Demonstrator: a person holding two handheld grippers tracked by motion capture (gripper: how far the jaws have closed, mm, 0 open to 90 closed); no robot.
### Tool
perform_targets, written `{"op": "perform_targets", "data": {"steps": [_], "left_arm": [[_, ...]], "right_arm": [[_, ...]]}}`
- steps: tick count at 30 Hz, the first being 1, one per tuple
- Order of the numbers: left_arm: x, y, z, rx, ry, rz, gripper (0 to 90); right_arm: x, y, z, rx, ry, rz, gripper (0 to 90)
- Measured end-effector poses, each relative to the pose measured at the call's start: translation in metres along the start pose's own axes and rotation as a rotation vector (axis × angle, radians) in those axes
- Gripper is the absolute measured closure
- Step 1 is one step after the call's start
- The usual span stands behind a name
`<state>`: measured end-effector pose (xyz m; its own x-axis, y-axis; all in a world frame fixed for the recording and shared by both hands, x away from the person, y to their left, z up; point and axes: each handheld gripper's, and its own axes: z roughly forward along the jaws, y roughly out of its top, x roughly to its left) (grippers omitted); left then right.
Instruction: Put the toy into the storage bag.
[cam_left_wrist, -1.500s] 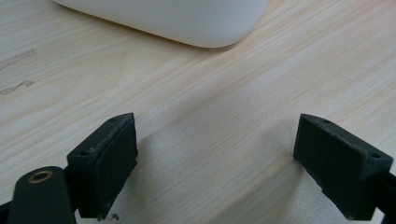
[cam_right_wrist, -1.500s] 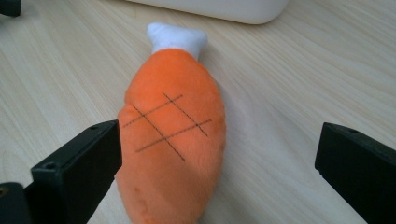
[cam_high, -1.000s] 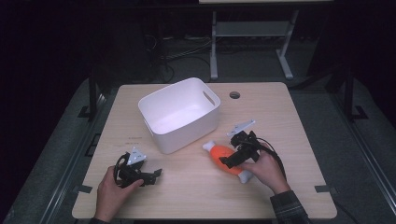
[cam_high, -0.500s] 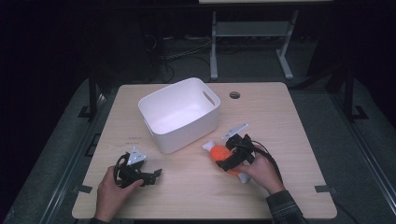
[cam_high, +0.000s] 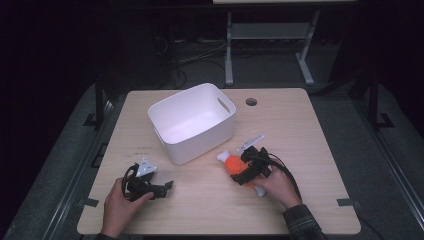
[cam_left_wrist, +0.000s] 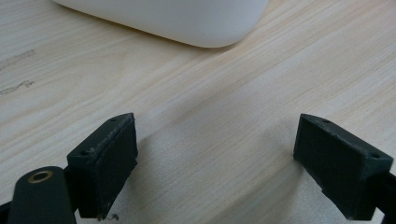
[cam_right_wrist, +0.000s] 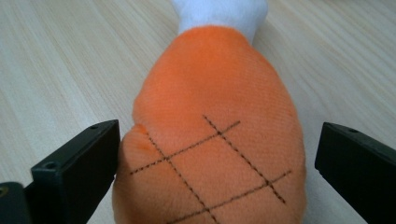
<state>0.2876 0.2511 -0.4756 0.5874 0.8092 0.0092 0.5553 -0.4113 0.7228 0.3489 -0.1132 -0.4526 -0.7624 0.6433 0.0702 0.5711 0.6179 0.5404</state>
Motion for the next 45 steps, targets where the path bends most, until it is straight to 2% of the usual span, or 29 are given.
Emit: {"op": "perform_targets", "data": {"steps": [9, 10, 11, 14, 18, 19, 20, 21, 24, 32, 36, 45], "left_arm": [[0.000, 0.000, 0.000, 0.000, 0.000, -0.001, 12.6], [0.000, 0.000, 0.000, 0.000, 0.000, 0.000, 12.6], [0.000, 0.000, 0.000, 0.000, 0.000, 0.000, 12.6], [0.000, 0.000, 0.000, 0.000, 0.000, 0.000, 12.6], [0.000, 0.000, 0.000, 0.000, 0.000, 0.000, 12.6], [0.000, 0.000, 0.000, 0.000, 0.000, 0.000, 12.6], [0.000, 0.000, 0.000, 0.000, 0.000, -0.001, 12.6], [0.000, 0.000, 0.000, 0.000, 0.000, 0.000, 12.6], [0.000, 0.000, 0.000, 0.000, 0.000, 0.000, 12.6], [0.000, 0.000, 0.000, 0.000, 0.000, 0.000, 12.6], [0.000, 0.000, 0.000, 0.000, 0.000, 0.000, 12.6], [0.000, 0.000, 0.000, 0.000, 0.000, 0.000, 12.6]], "right_arm": [[0.000, -0.002, 0.005, 0.024, 0.001, 0.000, 0.5], [0.000, -0.003, 0.004, 0.022, 0.008, -0.001, 4.9], [0.000, -0.003, 0.004, 0.022, 0.008, -0.001, 4.9], [0.000, -0.003, 0.001, 0.005, 0.024, -0.001, 12.7], [0.000, -0.003, 0.000, 0.011, 0.024, -0.008, 17.3], [0.000, -0.004, 0.000, 0.009, 0.023, -0.011, 21.0], [0.001, -0.005, -0.002, 0.003, 0.020, -0.021, 28.9], [0.001, -0.005, -0.002, 0.003, 0.020, -0.021, 28.9], [0.001, -0.005, -0.006, -0.007, 0.017, -0.033, 36.7], [0.002, -0.005, -0.008, -0.002, 0.046, -0.038, 34.7], [0.003, -0.003, -0.015, -0.015, 0.057, -0.046, 32.8], [-0.001, -0.004, -0.022, -0.021, 0.087, -0.035, 32.1]]}}
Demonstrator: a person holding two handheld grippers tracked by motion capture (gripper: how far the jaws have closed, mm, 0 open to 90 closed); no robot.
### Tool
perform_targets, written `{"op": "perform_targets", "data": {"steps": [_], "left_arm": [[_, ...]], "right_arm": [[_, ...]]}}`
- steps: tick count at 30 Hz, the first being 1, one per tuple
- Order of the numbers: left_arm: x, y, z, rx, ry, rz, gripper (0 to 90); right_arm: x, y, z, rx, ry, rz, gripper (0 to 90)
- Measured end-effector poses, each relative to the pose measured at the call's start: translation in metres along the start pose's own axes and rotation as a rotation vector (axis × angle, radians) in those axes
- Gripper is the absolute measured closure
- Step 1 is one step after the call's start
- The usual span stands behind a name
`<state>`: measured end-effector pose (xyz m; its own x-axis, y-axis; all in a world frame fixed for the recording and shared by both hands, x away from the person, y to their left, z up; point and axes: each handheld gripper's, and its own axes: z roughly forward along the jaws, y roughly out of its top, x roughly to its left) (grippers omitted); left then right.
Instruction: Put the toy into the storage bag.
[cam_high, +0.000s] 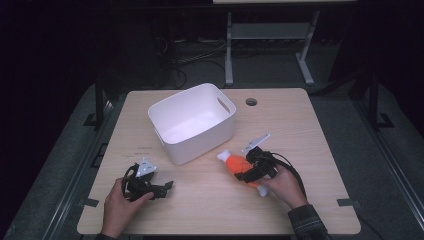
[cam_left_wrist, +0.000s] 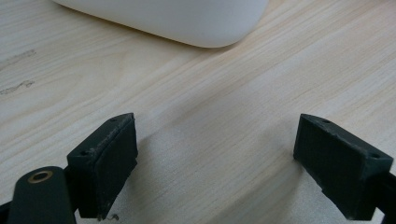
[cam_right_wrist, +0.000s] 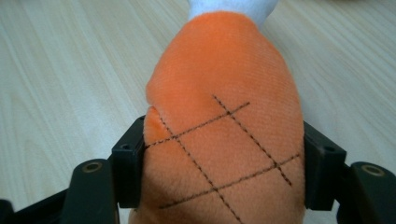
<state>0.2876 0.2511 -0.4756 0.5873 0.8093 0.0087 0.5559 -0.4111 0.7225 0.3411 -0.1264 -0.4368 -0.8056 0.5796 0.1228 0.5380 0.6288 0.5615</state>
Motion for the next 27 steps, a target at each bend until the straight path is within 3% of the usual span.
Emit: {"op": "perform_targets", "data": {"steps": [16, 27], "left_arm": [[0.000, 0.000, 0.000, -0.002, 0.000, 0.000, 12.6], [0.000, 0.000, 0.000, -0.001, 0.000, 0.000, 12.6]], "right_arm": [[-0.003, 0.004, -0.021, -0.046, 0.061, -0.025, 31.6], [-0.004, 0.011, -0.034, -0.061, 0.069, -0.044, 30.5]]}}
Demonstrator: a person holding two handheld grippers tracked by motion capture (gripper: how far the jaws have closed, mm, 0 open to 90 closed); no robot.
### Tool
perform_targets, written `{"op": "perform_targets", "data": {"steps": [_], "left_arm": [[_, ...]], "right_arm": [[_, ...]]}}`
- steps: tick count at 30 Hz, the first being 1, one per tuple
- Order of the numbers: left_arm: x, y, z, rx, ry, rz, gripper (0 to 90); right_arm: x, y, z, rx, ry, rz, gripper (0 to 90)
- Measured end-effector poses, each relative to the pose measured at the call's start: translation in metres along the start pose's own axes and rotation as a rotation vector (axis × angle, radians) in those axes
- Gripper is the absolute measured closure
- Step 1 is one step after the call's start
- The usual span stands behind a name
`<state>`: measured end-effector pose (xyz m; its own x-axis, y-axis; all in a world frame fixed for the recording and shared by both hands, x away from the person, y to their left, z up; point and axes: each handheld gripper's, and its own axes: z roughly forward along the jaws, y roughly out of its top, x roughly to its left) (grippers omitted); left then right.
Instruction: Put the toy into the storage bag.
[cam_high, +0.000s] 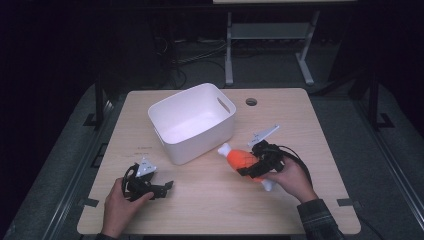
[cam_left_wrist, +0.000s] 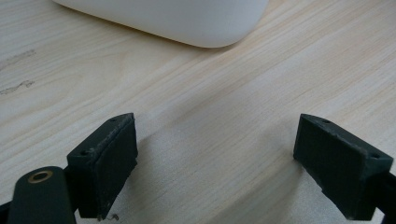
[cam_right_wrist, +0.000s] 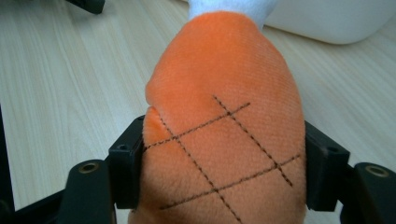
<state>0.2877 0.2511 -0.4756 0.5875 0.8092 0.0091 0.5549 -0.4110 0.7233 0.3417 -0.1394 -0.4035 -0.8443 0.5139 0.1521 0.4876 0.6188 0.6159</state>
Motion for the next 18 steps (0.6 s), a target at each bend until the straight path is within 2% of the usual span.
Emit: {"op": "perform_targets", "data": {"steps": [5, 11, 18], "left_arm": [[0.000, 0.000, 0.000, 0.005, 0.000, 0.004, 12.6], [0.000, 0.000, 0.000, 0.003, 0.001, 0.000, 12.6], [0.000, 0.000, 0.000, 0.003, 0.000, 0.000, 12.6]], "right_arm": [[-0.001, 0.006, -0.008, -0.010, -0.006, -0.012, 30.2], [-0.001, 0.013, -0.017, -0.032, 0.009, -0.020, 30.1], [-0.001, 0.025, -0.027, -0.048, 0.018, -0.052, 30.0]]}}
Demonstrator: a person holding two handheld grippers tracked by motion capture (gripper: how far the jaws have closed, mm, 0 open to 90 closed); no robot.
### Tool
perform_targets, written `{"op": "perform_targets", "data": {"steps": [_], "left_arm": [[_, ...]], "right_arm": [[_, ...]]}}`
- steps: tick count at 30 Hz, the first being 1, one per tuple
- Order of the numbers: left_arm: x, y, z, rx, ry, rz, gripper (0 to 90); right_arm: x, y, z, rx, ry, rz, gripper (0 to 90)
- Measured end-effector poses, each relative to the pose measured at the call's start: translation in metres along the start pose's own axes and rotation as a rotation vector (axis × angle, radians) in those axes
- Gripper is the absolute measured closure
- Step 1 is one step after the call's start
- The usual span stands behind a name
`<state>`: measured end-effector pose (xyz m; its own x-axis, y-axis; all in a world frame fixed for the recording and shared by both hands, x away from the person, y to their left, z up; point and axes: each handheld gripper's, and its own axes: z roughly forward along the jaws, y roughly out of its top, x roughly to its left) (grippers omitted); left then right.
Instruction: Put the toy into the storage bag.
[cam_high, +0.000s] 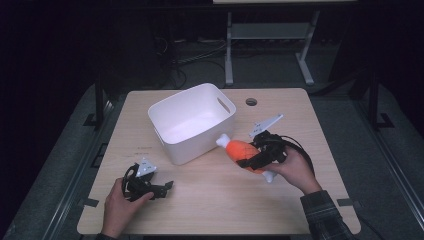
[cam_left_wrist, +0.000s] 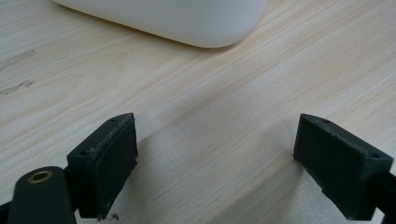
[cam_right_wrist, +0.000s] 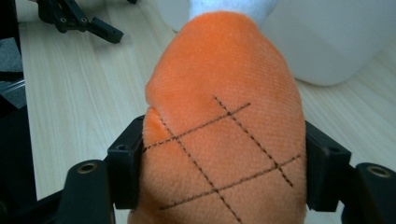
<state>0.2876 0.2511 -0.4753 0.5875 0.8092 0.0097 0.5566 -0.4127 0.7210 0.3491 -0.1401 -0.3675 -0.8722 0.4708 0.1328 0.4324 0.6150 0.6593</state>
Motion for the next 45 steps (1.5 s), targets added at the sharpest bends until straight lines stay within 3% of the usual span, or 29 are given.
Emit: {"op": "perform_targets", "data": {"steps": [22, 45], "left_arm": [[0.000, 0.000, 0.000, 0.001, 0.001, 0.001, 12.6], [0.000, 0.000, 0.000, 0.000, -0.001, 0.000, 12.6]], "right_arm": [[-0.004, 0.041, -0.018, -0.035, 0.003, -0.065, 30.0], [-0.006, 0.098, -0.016, -0.043, 0.010, -0.145, 29.6]]}}
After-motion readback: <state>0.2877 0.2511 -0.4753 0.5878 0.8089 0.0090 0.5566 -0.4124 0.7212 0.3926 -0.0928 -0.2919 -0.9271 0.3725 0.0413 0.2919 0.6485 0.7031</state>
